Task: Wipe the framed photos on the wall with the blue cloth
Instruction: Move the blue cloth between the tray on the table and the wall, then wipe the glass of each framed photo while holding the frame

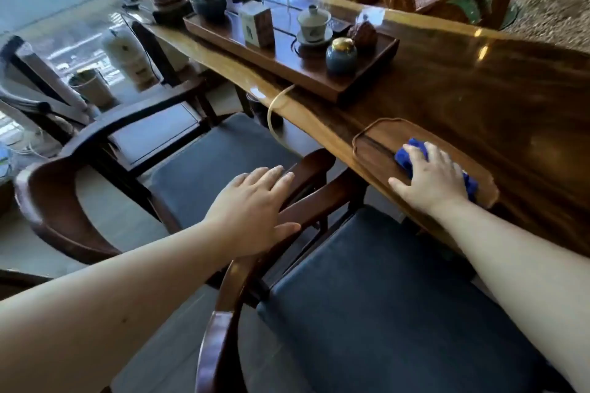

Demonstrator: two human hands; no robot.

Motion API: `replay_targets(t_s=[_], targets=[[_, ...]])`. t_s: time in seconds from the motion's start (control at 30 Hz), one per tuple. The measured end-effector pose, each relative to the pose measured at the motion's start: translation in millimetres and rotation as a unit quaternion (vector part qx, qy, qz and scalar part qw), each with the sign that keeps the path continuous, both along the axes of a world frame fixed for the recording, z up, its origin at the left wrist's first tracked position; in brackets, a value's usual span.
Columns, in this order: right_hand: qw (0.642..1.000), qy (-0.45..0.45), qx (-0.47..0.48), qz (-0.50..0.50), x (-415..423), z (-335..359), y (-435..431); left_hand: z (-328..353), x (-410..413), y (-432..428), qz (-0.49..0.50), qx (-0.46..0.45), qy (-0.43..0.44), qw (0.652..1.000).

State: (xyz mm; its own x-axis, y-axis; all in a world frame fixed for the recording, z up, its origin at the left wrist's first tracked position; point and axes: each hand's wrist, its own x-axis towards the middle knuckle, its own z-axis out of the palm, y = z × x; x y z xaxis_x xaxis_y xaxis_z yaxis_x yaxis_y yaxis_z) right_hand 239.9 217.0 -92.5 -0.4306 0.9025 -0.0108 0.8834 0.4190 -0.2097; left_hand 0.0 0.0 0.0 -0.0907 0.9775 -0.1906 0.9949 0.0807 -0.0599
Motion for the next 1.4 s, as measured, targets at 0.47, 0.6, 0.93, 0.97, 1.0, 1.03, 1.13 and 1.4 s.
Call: replay_targets(t_s=[0.47, 0.6, 0.93, 0.97, 1.0, 1.03, 1.13, 1.4], targets=[[0.998, 0.014, -0.006, 0.068, -25.1, 13.2, 7.9, -7.9, -17.0, 11.0, 0.026, 0.035, -0.004, 0.999], [0.981, 0.105, -0.026, 0.159, -79.8, 36.4, -25.7, 24.5, -34.3, -18.3, 0.052, 0.046, 0.018, 0.997], [0.890, 0.255, 0.034, 0.378, -243.6, 173.5, -167.8, 159.2, -93.5, -159.7, 0.181, 0.096, 0.141, 0.969], [0.877, 0.265, 0.036, 0.398, -258.0, 191.6, -188.3, 174.4, -94.8, -182.8, 0.195, 0.104, 0.153, 0.963], [0.869, 0.273, 0.041, 0.411, -268.5, 204.3, -204.5, 184.9, -93.9, -199.8, 0.205, 0.108, 0.161, 0.959], [0.858, 0.282, 0.048, 0.427, -280.2, 219.1, -224.6, 197.1, -93.3, -220.7, 0.214, 0.117, 0.172, 0.955], [0.821, 0.299, 0.060, 0.483, -308.1, 265.3, -295.4, 235.0, -88.7, -292.5, 0.253, 0.145, 0.198, 0.936], [0.723, 0.336, 0.115, 0.593, -347.0, 370.0, -491.3, 312.4, -52.0, -489.0, 0.355, 0.191, 0.273, 0.873]])
